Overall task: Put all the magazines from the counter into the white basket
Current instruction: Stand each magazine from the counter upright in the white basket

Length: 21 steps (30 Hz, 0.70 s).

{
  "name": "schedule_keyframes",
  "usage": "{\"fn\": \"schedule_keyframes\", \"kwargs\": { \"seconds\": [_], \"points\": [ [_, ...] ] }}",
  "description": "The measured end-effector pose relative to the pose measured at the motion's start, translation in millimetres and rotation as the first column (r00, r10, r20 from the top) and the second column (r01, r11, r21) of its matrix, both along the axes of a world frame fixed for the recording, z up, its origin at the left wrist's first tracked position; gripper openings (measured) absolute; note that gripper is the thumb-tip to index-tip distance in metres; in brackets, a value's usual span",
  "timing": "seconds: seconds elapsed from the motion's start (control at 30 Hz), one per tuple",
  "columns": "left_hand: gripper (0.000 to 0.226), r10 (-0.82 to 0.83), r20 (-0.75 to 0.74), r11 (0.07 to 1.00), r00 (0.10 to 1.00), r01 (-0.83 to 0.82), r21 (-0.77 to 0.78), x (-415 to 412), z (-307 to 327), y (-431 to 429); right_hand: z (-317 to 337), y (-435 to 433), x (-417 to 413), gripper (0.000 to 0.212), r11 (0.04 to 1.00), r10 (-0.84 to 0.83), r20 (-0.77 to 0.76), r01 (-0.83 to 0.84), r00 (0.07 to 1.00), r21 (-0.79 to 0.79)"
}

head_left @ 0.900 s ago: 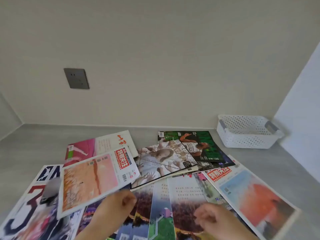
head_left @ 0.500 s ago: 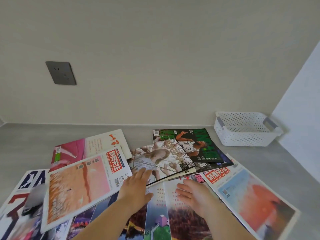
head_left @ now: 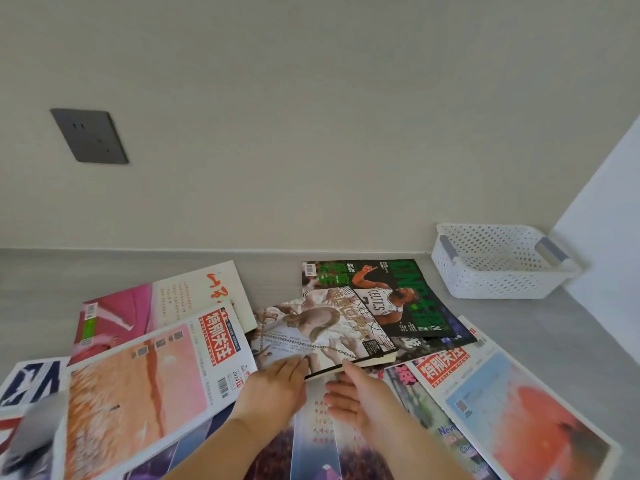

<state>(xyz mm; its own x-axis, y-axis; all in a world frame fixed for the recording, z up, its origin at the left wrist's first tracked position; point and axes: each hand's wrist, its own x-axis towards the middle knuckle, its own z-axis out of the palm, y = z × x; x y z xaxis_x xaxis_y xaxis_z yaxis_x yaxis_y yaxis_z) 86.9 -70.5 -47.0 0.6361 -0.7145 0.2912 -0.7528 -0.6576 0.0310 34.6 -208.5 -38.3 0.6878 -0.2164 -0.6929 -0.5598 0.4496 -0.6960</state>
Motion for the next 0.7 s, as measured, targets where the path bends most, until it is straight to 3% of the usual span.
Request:
{"fn": "schedule_keyframes", "kwargs": {
  "seconds": [0.07, 0.17, 0.33, 0.43, 0.57, 0.7],
  "points": [
    [0.041, -0.029, 0.035, 0.999, 0.999, 0.030, -0.018, 1, 6, -2, 4, 4, 4, 0.030, 1.000, -0.003, 0.021, 0.003, 1.000, -0.022],
    [0.035, -0.058, 0.007, 0.998, 0.998, 0.058, -0.013, -7, 10, -3, 8, 8, 8, 0.032, 0.990, -0.137, 0.078, 0.140, 0.987, -0.031],
    [0.047, 0.075, -0.295, 0.991, 0.952, -0.039, 0.129, -21, 8, -6, 13, 10, -6, 0.037, 0.950, -0.243, 0.172, 0.270, 0.955, -0.155],
    [0.051, 0.103, -0.421, 0.987, 0.901, -0.146, -0.071, -17, 11, -5, 21, 1, -24, 0.031, 0.925, -0.241, 0.205, 0.288, 0.949, -0.247],
    [0.056, 0.078, -0.498, 0.871, 0.863, -0.302, -0.387, 5, 38, -9, 41, -24, -45, 0.019, 0.880, -0.139, 0.303, 0.259, 0.943, -0.399],
    [0.064, -0.017, -0.649, 0.766, 0.761, -0.407, -0.498, 25, 73, -36, 66, -63, -58, 0.015, 0.775, 0.066, 0.334, 0.162, 0.940, -0.611]
  ]
}}
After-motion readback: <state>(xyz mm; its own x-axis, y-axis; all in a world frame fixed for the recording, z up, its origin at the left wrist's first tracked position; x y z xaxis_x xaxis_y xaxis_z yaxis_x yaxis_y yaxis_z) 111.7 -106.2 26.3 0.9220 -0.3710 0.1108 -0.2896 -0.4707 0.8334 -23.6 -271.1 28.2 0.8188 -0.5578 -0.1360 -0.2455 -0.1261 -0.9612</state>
